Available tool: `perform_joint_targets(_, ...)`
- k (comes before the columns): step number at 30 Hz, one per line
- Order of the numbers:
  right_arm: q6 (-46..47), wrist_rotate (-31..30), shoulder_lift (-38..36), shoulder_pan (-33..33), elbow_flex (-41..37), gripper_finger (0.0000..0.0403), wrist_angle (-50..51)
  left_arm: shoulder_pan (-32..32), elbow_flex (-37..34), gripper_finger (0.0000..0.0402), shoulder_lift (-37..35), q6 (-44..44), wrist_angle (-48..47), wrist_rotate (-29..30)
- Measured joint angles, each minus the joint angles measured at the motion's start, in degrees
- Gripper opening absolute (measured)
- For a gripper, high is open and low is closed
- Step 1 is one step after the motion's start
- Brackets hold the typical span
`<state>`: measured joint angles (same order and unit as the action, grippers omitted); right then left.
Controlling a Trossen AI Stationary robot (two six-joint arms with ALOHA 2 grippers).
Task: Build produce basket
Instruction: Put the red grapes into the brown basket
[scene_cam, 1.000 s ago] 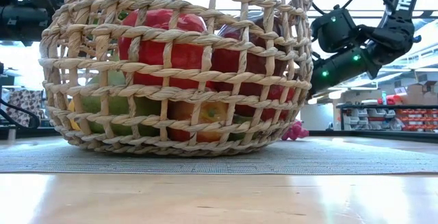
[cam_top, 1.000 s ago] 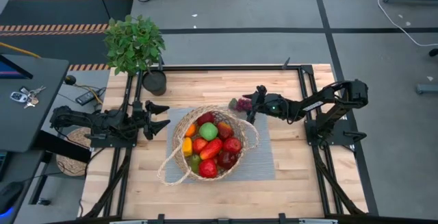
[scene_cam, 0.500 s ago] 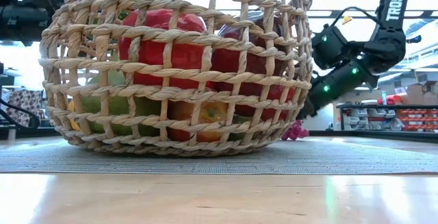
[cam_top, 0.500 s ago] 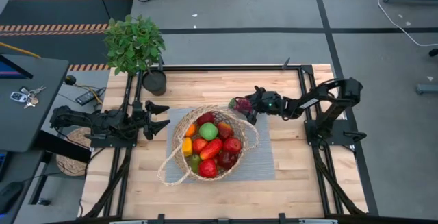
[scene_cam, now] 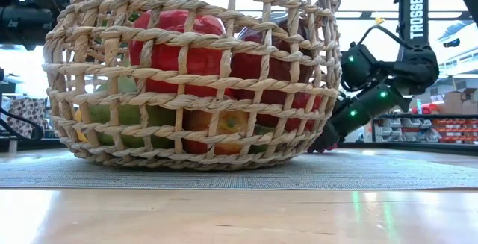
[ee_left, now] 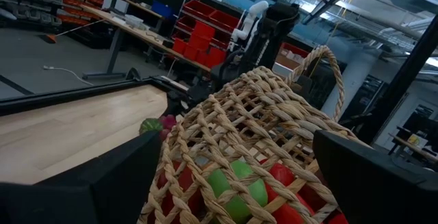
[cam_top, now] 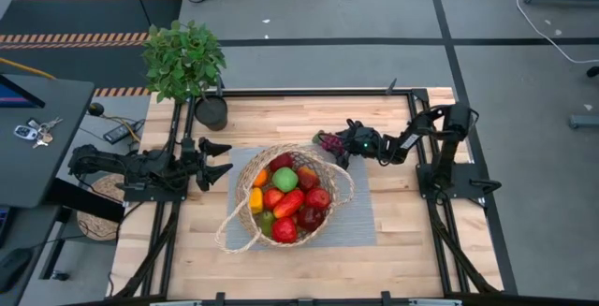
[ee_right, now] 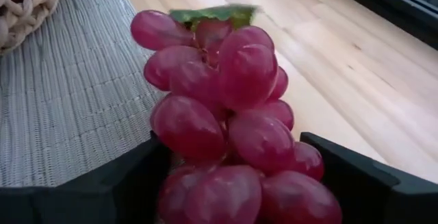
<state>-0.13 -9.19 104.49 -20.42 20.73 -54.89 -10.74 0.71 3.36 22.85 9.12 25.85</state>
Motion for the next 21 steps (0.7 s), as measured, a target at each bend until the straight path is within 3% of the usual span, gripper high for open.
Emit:
perform_joint_targets(14, -1.6, -0.2, -1.0, 0.0, 0.0, 0.0180, 0.6, 0.0, 0.0, 0.0389, 0.0, 0.0, 0.0, 0.0)
perform_joint_targets(21, -1.1, 1.3, -3.7, 0.2, 0.0, 0.0160, 1.1, 0.0, 0.0, 0.0389, 0.0, 0.0, 0.0, 0.0)
